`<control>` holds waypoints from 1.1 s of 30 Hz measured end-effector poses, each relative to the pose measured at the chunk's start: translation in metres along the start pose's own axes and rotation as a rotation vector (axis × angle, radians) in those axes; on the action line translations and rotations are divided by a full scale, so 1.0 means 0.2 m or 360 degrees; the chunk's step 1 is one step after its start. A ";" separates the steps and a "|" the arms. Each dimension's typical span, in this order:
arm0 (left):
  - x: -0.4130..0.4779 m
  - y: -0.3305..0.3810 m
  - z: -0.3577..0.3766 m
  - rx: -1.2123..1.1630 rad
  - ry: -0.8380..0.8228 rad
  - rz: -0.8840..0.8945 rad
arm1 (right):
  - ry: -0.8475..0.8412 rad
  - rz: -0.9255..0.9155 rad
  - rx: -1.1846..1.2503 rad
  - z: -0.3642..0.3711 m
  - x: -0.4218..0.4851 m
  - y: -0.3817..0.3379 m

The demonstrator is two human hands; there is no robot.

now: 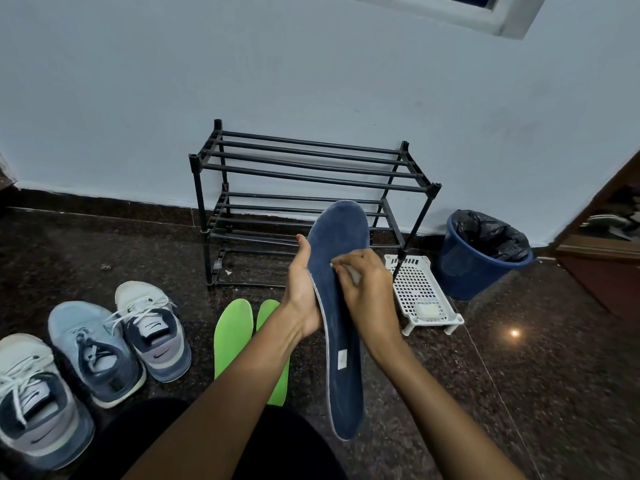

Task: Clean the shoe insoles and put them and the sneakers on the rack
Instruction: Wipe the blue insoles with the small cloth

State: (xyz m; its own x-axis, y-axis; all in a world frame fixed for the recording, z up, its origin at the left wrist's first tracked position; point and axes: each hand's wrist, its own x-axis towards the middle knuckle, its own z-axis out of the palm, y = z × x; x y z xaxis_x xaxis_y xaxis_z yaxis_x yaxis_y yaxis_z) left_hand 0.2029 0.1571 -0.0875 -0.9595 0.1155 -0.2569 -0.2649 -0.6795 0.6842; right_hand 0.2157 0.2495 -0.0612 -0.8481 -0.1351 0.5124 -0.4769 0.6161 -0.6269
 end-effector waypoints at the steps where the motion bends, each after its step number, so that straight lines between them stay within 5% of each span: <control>1: 0.00 0.00 0.00 0.0005 0.0011 0.0001 | -0.0003 -0.0006 -0.0009 0.01 0.00 0.00; 21: -0.02 0.02 0.01 -0.0036 0.0158 -0.0008 | -0.0138 -0.0132 0.0055 0.03 -0.10 -0.04; 28: 0.00 0.00 0.01 0.0014 0.0024 -0.0014 | 0.0052 0.0018 0.0041 0.00 0.03 0.01; 33: -0.01 0.01 0.00 -0.0014 0.0069 0.0005 | -0.0113 -0.0083 0.0118 0.03 -0.11 -0.05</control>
State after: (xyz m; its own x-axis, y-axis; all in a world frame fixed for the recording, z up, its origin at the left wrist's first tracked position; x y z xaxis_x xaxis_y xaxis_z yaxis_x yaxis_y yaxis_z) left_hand 0.2044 0.1551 -0.0849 -0.9553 0.0821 -0.2840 -0.2608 -0.6863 0.6789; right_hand 0.2377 0.2412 -0.0686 -0.8348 -0.2215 0.5041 -0.5341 0.5481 -0.6437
